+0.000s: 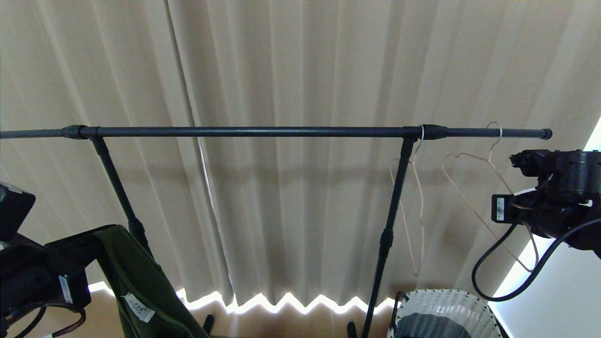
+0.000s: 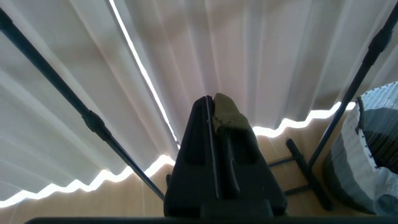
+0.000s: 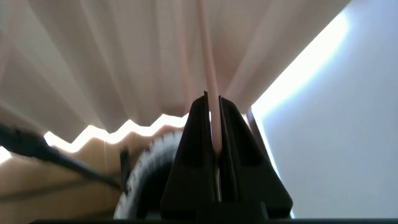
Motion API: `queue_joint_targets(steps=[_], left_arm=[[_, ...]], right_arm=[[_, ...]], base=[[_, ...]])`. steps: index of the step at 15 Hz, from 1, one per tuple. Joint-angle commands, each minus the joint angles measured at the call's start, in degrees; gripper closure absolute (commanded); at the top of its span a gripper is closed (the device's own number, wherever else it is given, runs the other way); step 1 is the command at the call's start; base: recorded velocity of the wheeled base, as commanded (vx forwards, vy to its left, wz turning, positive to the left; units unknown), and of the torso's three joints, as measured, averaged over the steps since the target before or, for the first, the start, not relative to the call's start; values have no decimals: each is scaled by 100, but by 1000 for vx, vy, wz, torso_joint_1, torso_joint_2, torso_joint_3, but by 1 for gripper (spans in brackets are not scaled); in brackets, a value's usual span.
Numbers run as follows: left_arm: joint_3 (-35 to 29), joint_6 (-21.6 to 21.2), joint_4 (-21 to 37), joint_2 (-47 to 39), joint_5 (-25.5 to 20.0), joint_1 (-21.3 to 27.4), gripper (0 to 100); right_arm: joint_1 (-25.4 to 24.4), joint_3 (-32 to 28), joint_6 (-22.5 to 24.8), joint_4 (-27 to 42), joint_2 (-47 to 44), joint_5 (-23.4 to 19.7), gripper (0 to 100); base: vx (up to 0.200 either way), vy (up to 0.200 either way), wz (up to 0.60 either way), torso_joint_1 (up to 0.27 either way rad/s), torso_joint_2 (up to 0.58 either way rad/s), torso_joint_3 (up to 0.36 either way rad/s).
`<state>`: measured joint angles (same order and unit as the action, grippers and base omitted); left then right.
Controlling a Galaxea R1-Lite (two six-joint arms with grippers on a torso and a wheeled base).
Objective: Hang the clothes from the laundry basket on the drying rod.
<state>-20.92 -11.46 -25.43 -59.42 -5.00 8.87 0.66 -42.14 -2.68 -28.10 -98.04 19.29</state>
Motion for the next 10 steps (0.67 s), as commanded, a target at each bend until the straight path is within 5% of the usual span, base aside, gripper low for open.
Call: queue_joint_targets(steps=[1, 10], left_arm=[[26, -14, -6, 62, -1, 0, 100], [44, -67, 3, 62, -1, 0, 100]], right_arm=[[4, 75, 13, -178, 109, 5, 100], [-22, 681, 5, -486, 751, -21, 100]], base=[[0, 0, 0, 0, 0, 0], [0, 0, 0, 0, 0, 0]])
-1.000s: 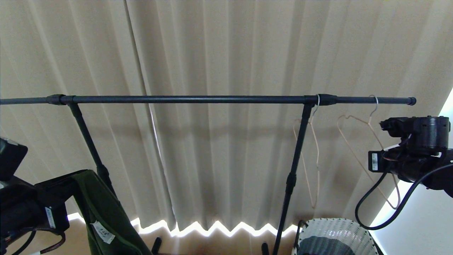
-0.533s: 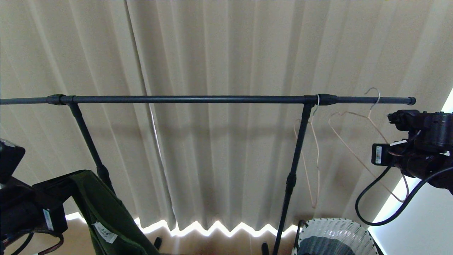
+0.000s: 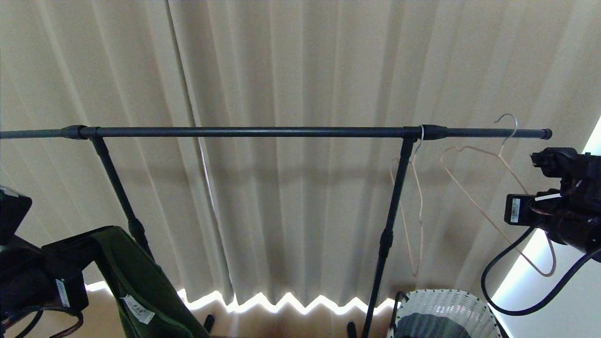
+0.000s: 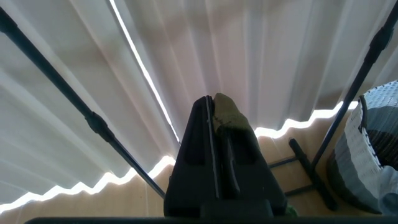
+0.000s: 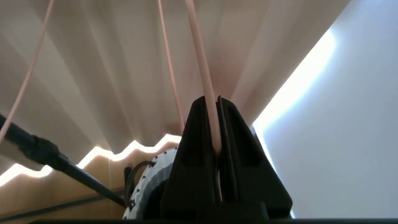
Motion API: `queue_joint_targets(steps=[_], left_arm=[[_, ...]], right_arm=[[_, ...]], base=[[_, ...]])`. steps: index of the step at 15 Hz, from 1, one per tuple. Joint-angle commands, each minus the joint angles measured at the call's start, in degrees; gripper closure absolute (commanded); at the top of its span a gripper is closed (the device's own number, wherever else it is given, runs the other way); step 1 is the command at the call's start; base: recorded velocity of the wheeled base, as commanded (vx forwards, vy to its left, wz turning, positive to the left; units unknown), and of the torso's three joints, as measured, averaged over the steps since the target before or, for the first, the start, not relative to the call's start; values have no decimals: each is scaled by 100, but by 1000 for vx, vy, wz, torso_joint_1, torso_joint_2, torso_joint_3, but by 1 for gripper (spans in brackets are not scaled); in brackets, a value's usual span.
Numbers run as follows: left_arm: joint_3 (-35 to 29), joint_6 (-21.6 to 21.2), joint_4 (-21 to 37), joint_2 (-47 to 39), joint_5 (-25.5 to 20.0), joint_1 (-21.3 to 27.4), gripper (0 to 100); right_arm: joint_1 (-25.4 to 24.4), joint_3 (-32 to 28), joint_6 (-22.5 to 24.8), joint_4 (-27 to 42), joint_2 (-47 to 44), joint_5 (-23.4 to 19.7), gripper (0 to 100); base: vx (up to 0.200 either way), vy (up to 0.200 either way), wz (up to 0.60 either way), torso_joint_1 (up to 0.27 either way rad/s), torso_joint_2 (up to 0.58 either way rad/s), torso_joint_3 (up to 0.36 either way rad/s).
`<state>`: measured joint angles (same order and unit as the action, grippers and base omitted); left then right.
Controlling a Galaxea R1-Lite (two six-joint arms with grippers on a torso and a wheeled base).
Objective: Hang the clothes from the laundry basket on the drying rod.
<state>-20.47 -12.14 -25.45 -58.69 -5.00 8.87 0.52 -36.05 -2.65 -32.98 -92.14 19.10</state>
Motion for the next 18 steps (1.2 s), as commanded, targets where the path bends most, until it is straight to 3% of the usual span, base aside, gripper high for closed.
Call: queue_joint_targets(steps=[1, 5, 8, 12, 18], left_arm=[[-1, 1, -3, -20, -1, 0, 100], [8, -104, -3, -20, -1, -132, 100], [-1, -122, -3, -11, -1, -193, 100], [78, -377, -3, -3, -1, -290, 100], [87, -394, -3, -3, 8, -290, 100]], right_arm=[[-8, 133, -8, 2, 222, -3, 100], [-8, 432, -8, 2, 592, -328, 100], [-8, 660, -8, 2, 820, -328, 100], [-8, 845, -8, 2, 1066, -407, 100], [-8, 1056, -8, -7, 1339, -442, 100]], base=[[0, 0, 0, 0, 0, 0], [0, 0, 0, 0, 0, 0], [0, 0, 0, 0, 0, 0], [-200, 0, 0, 2, -2, 4], [-200, 0, 0, -1, 6, 3]])
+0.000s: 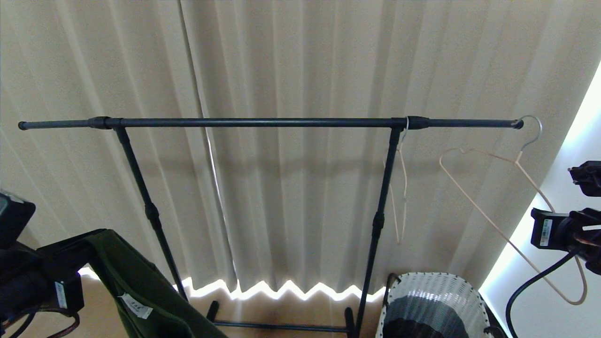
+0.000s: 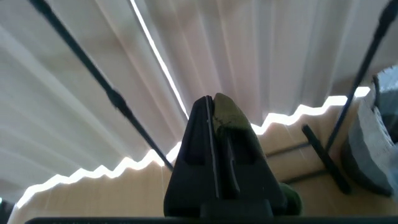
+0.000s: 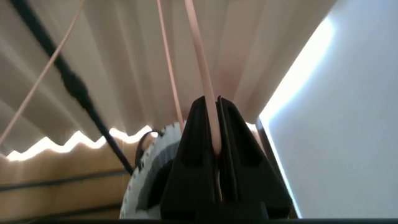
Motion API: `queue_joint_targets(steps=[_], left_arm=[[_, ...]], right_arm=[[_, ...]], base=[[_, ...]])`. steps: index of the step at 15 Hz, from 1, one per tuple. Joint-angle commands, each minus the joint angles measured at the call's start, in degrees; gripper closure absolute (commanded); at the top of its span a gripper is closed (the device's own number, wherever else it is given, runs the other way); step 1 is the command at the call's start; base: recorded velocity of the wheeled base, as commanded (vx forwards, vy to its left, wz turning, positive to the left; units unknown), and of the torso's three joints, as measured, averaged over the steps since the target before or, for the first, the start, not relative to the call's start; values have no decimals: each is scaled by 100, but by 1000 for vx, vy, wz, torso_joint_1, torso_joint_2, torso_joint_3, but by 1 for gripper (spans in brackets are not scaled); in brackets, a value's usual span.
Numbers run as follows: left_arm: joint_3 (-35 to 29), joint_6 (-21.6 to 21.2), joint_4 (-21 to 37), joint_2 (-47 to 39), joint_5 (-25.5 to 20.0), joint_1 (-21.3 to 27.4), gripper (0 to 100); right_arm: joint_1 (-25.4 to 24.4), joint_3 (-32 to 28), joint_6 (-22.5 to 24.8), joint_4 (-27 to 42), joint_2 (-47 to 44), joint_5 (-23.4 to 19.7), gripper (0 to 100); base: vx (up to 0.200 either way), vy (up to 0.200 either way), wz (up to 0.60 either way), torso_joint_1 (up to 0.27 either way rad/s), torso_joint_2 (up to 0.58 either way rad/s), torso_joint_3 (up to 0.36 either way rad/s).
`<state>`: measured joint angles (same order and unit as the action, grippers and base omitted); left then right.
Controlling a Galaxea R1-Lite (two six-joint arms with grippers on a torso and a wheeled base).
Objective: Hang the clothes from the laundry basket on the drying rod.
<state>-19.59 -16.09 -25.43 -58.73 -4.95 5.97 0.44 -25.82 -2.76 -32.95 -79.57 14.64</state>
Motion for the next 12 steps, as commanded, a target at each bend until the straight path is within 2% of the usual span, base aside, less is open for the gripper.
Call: queue_joint_targets(steps=[1, 2, 6, 8, 12], left_arm=[[8, 1, -6, 2, 3, 0, 100], [17, 1, -6, 2, -6, 9, 100], [61, 1, -164, -24, -6, 9, 100], [87, 1, -261, -42, -6, 9, 100], [87, 1, -261, -33, -6, 0, 100]], right_arm=[[0, 33, -6, -10, 99, -5, 100], [0, 42, -6, -71, 126, -155, 100], [0, 350, -23, -853, 231, -963, 100], [-61, 525, -340, -1363, 231, -1359, 100], [-70, 640, -463, -1425, 249, -1640, 100]], base=[[-200, 0, 0, 2, 2, 7], [-200, 0, 0, 7, 7, 7], [0, 0, 0, 0, 0, 0], [0, 0, 0, 0, 0, 0], [0, 0, 0, 0, 0, 0]])
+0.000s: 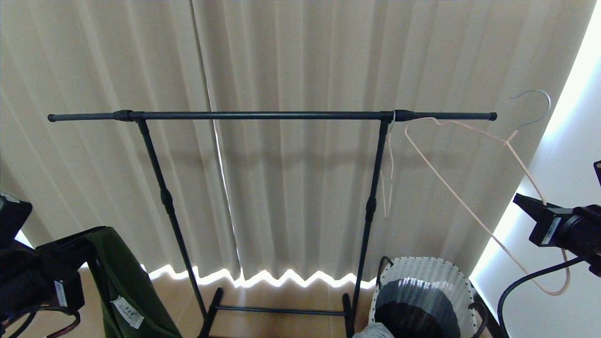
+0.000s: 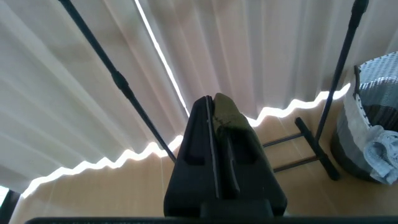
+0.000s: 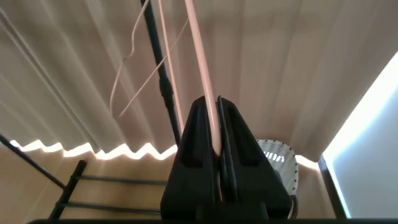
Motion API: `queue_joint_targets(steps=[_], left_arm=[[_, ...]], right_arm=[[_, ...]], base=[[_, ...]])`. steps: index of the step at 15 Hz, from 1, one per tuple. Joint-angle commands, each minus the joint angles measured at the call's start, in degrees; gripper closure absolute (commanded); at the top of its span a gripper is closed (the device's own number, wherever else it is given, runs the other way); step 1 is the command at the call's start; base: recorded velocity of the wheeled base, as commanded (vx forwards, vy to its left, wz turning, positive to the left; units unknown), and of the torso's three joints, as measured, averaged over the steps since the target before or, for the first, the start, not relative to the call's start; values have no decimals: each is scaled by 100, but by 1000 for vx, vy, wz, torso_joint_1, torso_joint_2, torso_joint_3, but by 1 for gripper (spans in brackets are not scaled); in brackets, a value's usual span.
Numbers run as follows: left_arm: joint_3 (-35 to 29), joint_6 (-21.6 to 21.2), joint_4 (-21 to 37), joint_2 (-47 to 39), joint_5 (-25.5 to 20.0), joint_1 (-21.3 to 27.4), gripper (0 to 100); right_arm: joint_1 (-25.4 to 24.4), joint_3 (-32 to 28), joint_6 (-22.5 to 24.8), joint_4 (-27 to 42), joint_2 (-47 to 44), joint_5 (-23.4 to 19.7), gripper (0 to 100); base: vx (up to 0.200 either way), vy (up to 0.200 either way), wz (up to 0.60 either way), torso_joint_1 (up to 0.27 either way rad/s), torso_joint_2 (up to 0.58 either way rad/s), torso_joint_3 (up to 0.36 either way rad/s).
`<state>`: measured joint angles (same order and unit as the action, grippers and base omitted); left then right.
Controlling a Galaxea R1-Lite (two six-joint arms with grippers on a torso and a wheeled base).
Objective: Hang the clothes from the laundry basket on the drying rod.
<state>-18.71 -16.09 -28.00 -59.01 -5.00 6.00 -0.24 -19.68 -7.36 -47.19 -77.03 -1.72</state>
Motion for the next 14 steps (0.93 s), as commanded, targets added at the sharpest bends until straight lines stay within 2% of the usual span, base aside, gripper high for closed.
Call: queue_joint_targets(steps=[1, 14], left_arm=[[-1, 1, -4, -5, 8, -2, 100], [-10, 1, -21, 22, 8, -81, 100]], right_arm=[[-46, 34, -2, -1, 22, -21, 100], [-345, 34, 24, -36, 22, -13, 100]], base=[[0, 200, 0, -2, 2, 2], [0, 200, 0, 2, 3, 3]])
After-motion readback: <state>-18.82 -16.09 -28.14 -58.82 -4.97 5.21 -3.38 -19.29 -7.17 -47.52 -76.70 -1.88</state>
